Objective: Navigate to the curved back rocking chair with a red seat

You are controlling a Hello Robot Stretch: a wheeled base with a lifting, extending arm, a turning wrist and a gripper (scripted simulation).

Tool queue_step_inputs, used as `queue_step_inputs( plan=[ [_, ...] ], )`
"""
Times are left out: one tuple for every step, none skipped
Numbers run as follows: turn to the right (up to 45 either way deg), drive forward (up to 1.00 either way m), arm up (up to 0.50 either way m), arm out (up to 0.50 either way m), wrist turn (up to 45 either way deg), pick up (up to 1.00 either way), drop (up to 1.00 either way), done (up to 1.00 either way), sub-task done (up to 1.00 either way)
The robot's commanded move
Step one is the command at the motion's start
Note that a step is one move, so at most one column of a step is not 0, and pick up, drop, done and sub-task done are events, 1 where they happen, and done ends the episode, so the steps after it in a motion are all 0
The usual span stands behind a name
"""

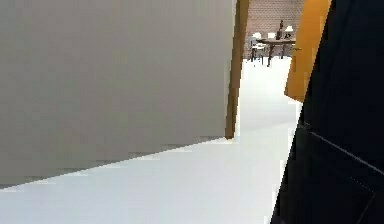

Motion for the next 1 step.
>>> queue_step_inputs(
  plan=[
    [0.0,1.0,0.0,0.0,0.0,0.0,0.0,0.0,0.0]
  ],
)
